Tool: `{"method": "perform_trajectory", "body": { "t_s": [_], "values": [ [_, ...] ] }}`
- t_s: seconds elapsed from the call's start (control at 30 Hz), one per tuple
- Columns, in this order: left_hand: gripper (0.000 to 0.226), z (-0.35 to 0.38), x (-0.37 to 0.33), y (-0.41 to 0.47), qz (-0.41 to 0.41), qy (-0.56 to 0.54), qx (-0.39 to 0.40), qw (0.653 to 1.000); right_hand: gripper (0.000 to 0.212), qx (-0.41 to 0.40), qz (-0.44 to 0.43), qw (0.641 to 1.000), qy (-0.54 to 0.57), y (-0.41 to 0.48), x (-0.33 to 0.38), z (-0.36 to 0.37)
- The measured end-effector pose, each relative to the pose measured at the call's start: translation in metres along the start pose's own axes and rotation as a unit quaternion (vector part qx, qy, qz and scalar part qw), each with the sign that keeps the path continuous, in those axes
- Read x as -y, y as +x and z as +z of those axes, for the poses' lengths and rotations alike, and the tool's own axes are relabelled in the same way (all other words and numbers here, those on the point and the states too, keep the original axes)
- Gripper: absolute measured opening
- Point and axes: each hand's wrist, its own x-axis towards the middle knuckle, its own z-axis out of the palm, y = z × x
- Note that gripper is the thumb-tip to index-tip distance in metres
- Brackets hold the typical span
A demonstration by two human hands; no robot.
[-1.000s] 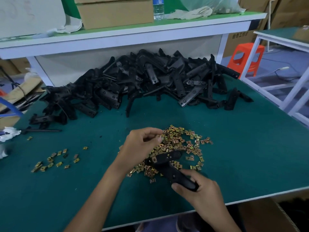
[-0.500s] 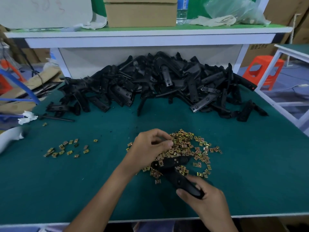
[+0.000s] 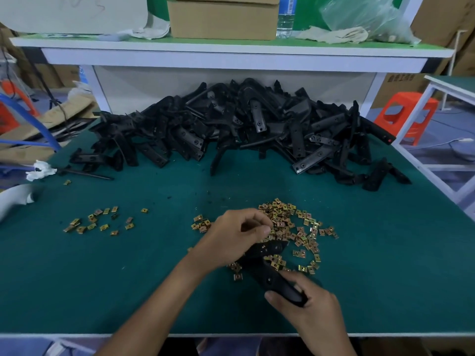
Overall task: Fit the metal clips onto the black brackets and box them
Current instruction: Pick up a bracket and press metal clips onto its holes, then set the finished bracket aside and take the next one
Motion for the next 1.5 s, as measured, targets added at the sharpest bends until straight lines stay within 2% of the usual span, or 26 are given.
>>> {"method": "perform_trajectory", "body": {
  "t_s": [0.13,0.3,0.43,0.6,0.73,1.03,1.1,1.17,1.27,1.33,1.5],
  "values": [
    [0.009,-0.001,-0.003,-0.003,-0.006,-0.024,0.018,1.0,0.035,-0.002,-0.003,1.0,0.002,0.0,0.001,-0.001],
    [0.012,-0.009,-0.008,-0.009,-0.036,-0.073,0.033,0.996,0.037,0.002,0.005,1.0,0.027,-0.001,0.004,-0.002],
    [0.015,-0.01,-0.011,-0.014,-0.043,-0.059,0.071,0.995,0.038,0.01,0.008,1.0,0.027,0.0,0.003,-0.001],
    [0.013,-0.015,-0.017,-0.013,-0.031,-0.062,0.081,0.994,0.025,0.01,0.024,0.998,0.061,0.005,-0.001,-0.002],
    [0.016,-0.023,-0.018,-0.013,-0.027,-0.057,0.099,0.993,0.033,-0.009,0.034,0.997,0.067,0.008,-0.004,-0.003],
    [0.022,-0.034,-0.027,-0.005,-0.014,0.052,0.187,0.981,0.032,0.028,0.027,0.999,0.033,0.013,0.001,-0.009],
    [0.021,-0.027,-0.027,-0.005,-0.013,0.062,0.172,0.983,0.031,0.018,0.027,0.999,0.038,0.014,0.001,-0.008],
    [0.022,-0.019,-0.024,-0.009,0.001,0.083,0.122,0.989,0.032,0.001,0.035,0.998,0.048,0.015,0.0,-0.007],
    [0.037,-0.007,-0.019,-0.021,0.046,0.18,0.057,0.981,0.034,-0.021,0.045,0.998,0.046,0.013,-0.002,-0.003],
    [0.036,-0.001,-0.018,-0.024,0.077,0.228,0.017,0.971,0.037,-0.028,0.051,0.997,0.051,0.012,-0.003,-0.002],
    [0.023,0.011,-0.023,-0.024,0.109,0.208,-0.033,0.971,0.025,-0.033,0.049,0.993,0.097,0.002,-0.001,-0.003]
  ]
}}
